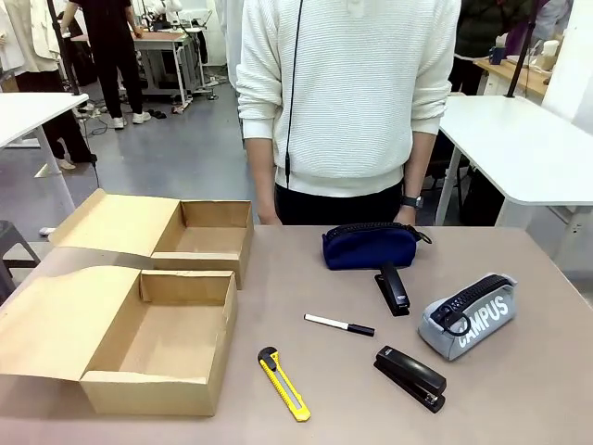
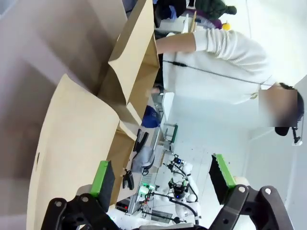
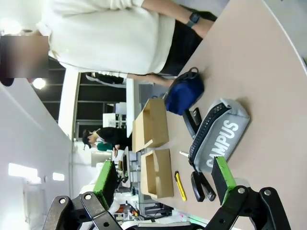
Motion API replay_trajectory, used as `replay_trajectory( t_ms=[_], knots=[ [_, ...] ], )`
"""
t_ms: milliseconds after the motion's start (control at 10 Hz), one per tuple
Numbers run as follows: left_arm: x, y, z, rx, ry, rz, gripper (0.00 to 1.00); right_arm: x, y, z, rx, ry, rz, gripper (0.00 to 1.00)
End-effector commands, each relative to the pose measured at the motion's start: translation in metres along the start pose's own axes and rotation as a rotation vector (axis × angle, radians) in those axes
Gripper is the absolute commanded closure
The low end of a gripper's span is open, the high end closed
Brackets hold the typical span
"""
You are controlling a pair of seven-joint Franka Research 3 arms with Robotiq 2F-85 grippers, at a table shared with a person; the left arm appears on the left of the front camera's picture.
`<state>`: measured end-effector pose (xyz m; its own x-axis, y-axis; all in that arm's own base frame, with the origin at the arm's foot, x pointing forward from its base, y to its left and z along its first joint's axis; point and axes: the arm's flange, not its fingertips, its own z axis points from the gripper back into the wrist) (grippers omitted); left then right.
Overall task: Place items inside the box.
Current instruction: Pick up a Pencil pouch or Stapler and place it inside the Mailer Box closest to the robot.
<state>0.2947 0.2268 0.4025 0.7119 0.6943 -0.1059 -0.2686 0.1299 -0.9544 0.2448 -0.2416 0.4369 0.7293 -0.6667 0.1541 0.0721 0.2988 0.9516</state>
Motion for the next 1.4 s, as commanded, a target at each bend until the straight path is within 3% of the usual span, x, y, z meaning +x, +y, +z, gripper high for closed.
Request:
replay_trajectory(
  t_ms=[0, 300, 500, 700, 800, 900, 1000, 1100, 1300],
  knots=[
    [-0.002, -0.002, 0.005, 0.012, 0.023, -0.037, 0.00, -0.001, 0.008, 0.004, 0.014, -0.003, 0.040, 0.00],
    [-0.002, -0.002, 0.005, 0.012, 0.023, -0.037, 0.00, -0.003, 0.010, 0.001, -0.004, 0.014, 0.012, 0.00],
    [-0.002, -0.002, 0.005, 0.012, 0.023, -0.037, 0.00, -0.036, 0.046, -0.031, -0.120, 0.205, 0.185, 0.00],
    [-0.002, -0.002, 0.005, 0.012, 0.023, -0.037, 0.00, -0.070, 0.067, -0.052, -0.273, 0.485, 0.384, 0.00],
    [-0.002, -0.002, 0.005, 0.012, 0.023, -0.037, 0.00, -0.069, 0.070, -0.050, -0.273, 0.444, 0.413, 0.00],
    [-0.002, -0.002, 0.005, 0.012, 0.023, -0.037, 0.00, -0.045, 0.064, -0.020, -0.045, 0.279, 0.275, 0.00],
    [-0.002, -0.002, 0.005, 0.012, 0.023, -0.037, 0.00, -0.029, 0.047, 0.010, 0.042, 0.296, 0.225, 0.00],
    [-0.002, -0.002, 0.005, 0.012, 0.023, -0.037, 0.00, -0.028, 0.029, 0.031, -0.083, 0.253, 0.152, 0.00],
    [-0.002, -0.002, 0.005, 0.012, 0.023, -0.037, 0.00, -0.043, 0.017, 0.042, -0.050, 0.274, 0.191, 0.00]
  ],
)
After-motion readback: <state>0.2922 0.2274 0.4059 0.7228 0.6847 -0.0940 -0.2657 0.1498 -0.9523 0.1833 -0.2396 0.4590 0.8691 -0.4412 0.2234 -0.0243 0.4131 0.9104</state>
